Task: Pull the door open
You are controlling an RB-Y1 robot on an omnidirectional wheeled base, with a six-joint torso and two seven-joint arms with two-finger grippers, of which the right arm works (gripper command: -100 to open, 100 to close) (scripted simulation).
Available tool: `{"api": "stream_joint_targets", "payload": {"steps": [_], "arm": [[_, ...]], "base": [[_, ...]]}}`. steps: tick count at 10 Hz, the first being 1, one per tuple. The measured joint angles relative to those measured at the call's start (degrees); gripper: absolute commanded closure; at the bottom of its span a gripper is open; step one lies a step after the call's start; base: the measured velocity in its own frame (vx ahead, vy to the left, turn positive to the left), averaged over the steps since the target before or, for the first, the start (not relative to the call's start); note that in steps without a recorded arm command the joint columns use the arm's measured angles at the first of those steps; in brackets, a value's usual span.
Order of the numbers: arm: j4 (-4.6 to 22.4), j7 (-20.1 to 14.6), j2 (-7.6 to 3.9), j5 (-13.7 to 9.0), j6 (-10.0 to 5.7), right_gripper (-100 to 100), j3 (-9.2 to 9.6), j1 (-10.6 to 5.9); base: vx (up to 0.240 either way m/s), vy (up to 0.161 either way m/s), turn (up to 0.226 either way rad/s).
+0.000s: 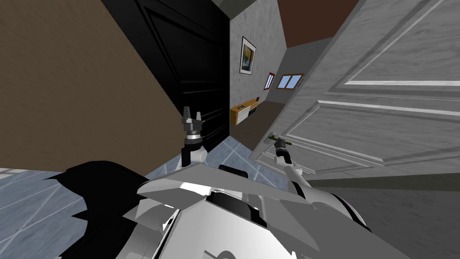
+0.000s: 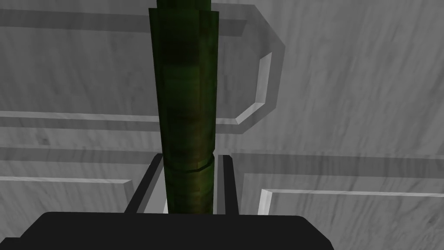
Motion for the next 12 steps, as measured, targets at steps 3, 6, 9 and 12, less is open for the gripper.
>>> {"api": "stream_joint_targets", "payload": {"steps": [3,6,9,12], "arm": [[0.12,-2.14,-0.46,0.77,-0.76,100,2.32,0.1],[-0.71,-3.31,-0.51,1.26,-0.53,100,3.73,0.69],[-0.88,-4.82,-1.2,1.78,-1.11,100,5.27,0.42],[-2.18,-6.6,-1.6,2.48,-1.26,100,7.34,1.25]], "base": [[-0.261,-0.101,0.116],[-0.166,-0.047,0.064],[-0.226,-0.078,0.1],[-0.189,-0.1,0.091]]}}
